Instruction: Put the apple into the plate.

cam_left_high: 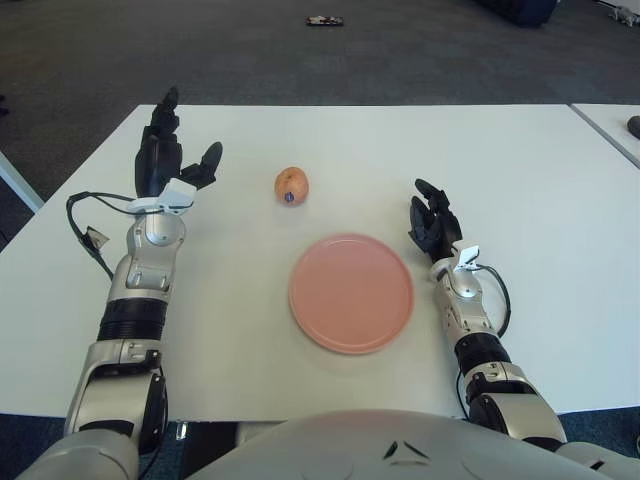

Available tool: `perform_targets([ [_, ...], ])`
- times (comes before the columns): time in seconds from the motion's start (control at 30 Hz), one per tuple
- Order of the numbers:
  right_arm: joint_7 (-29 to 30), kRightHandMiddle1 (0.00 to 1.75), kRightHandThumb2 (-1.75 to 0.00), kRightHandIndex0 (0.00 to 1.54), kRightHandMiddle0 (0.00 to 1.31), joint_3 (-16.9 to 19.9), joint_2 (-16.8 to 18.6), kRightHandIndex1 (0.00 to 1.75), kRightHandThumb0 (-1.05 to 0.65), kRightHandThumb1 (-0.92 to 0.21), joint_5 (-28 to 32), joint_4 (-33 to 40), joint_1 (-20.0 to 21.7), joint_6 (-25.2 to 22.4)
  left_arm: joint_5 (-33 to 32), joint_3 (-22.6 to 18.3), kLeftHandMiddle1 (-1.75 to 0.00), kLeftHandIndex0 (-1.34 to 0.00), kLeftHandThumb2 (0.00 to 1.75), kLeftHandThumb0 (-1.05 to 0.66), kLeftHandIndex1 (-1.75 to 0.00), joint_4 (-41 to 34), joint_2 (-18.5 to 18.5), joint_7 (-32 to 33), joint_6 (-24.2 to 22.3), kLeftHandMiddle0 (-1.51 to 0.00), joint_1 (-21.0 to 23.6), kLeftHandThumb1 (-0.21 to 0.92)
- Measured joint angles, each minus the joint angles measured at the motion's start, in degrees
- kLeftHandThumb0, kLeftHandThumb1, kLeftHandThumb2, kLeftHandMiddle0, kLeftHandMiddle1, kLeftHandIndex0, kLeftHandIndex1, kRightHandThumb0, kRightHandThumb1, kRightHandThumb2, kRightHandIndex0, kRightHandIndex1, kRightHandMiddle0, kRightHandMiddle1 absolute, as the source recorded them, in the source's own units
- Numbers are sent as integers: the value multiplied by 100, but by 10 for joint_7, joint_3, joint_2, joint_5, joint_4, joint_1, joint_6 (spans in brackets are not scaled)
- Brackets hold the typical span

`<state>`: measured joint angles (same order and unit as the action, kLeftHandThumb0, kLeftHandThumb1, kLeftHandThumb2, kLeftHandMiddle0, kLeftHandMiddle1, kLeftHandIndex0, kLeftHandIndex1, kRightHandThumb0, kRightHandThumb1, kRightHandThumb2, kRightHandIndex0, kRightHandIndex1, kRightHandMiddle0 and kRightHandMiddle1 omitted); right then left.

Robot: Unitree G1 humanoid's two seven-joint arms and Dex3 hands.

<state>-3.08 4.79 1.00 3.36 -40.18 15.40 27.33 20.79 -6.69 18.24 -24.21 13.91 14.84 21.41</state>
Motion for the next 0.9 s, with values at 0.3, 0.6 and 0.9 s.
perform_targets([
  [0.3, -6, 55, -56, 20, 0, 0, 0, 16, -65, -92, 0, -11, 7, 6, -10, 1, -2, 0, 55, -80, -50, 110, -52, -23, 34, -19, 90, 92],
  [0.6, -5, 57, -56, 21, 0, 2, -1, 16, -64, -92, -1, -21, 13, 10, -16, 30, -1, 0, 35, -84, -60, 254, -61, -53, 67, -20, 167, 92],
  [0.9, -2, 59, -53, 22, 0, 2, 0, 17, -64, -92, -3, -25, 17, 12, -4, 92, 0, 0, 28, -95, -53, 360, -58, -126, 71, -13, 232, 92],
])
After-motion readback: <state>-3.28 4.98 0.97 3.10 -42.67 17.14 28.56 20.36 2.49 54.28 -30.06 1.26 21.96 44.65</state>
